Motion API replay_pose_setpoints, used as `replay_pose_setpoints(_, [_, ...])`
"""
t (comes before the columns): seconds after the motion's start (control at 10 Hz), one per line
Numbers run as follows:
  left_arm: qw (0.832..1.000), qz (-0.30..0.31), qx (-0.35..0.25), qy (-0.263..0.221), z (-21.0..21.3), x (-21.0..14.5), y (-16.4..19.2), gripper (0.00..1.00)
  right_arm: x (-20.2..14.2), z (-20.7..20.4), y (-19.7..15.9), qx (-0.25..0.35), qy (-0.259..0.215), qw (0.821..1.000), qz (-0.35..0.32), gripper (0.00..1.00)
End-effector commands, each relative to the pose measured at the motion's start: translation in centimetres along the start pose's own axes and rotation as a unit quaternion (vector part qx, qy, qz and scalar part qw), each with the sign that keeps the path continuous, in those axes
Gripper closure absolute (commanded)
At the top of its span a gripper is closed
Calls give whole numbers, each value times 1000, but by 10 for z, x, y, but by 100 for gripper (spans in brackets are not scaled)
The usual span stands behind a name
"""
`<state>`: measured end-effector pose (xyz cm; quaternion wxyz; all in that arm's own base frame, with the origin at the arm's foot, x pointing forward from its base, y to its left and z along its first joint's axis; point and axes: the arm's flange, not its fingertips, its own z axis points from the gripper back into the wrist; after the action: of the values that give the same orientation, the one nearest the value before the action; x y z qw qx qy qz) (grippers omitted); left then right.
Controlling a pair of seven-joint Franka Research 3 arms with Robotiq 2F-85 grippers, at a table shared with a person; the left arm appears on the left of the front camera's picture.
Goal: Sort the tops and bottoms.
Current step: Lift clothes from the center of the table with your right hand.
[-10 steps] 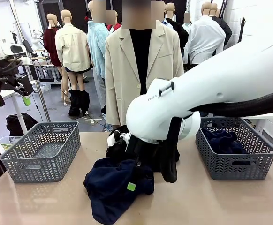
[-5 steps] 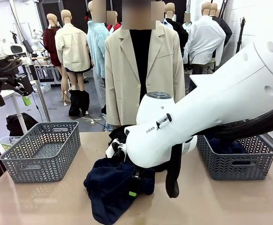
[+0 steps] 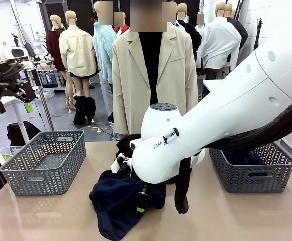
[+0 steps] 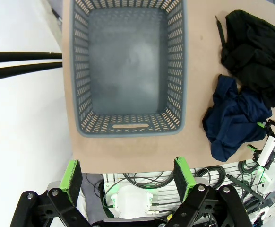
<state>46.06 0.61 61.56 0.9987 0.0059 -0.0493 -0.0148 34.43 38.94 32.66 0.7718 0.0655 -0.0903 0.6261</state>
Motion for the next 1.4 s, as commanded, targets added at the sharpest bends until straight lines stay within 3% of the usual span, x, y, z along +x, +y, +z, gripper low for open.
replay_pose_setpoints(0.0, [1000, 11, -5, -5, 2, 2, 0, 0, 5, 5, 2, -12, 3, 1000, -10, 65])
replay_pose_setpoints(0.2, [1000, 11, -5, -5, 2, 2, 0, 0, 5, 9, 3, -17, 1, 1000, -14, 100])
replay_pose_setpoints(0.6, [1000, 11, -5, -5, 2, 2, 0, 0, 4, 18, 0, -22, 0, 1000, -16, 100])
replay_pose_setpoints(0.8, [1000, 11, -5, -5, 2, 2, 0, 0, 5, 42, -9, -33, 5, 999, -21, 100])
replay_pose_setpoints(1.1, [1000, 11, -5, -5, 2, 2, 0, 0, 23, 131, -47, -42, -2, 998, -36, 100])
replay_pose_setpoints(1.3, [1000, 11, -5, -5, 2, 2, 0, 0, 48, 210, -82, -97, -8, 991, -93, 100])
